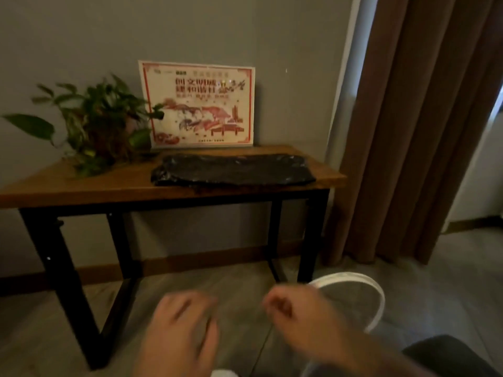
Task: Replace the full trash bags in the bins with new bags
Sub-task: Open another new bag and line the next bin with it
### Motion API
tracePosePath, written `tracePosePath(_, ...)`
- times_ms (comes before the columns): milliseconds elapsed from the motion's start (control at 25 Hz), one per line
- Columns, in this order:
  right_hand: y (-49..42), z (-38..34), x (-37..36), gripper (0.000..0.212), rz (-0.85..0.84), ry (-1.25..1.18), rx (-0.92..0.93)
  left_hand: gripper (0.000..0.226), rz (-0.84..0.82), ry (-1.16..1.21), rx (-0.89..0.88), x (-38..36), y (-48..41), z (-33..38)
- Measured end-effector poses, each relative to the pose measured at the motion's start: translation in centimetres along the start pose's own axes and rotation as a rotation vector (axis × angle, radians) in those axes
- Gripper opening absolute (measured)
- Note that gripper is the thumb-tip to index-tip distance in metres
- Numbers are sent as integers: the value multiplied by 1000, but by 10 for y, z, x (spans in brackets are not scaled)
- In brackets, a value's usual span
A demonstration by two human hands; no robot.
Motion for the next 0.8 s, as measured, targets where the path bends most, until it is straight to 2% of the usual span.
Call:
tracePosePath(80,-36,0,67,19,301,79,117,26,-55,-178,-33,21,-70,-7)
tracePosePath(160,-78,-12,127,29,372,321,96,28,-217,-433,59,39,-145,-19)
tracePosePath(240,-118,-11,148,43,236,557,-100,41,-456,-557,201,35,-186,-38)
tracePosePath(320,-140,-8,155,52,68,698,-231,54,-650,-650,219,24,-213,-56)
tracePosePath(440,-154,-3,152,54,-55,740,-301,69,-849,-764,267,9,-226,-69)
tracePosePath(480,-153,-1,148,56,-82,735,-319,72,-869,-772,281,3,-225,-69)
tracePosePath(600,-148,-2,144,67,-23,670,-295,75,-714,-706,273,3,-220,-58)
tracePosePath(680,-139,-11,148,70,138,594,-218,67,-487,-635,226,14,-214,-47)
tracePosePath(800,-111,-29,144,64,415,512,-88,42,-195,-469,194,26,-184,-30)
Point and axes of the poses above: each hand's wrist, its own y-axis away from the middle knuckle, its own x-axis out of the back of the hand, z = x × y, the point moved 2 cm from there along -y, towards the middle knuckle, and after that the axes turned 12 degrees about -z, right-handed, at the moved point
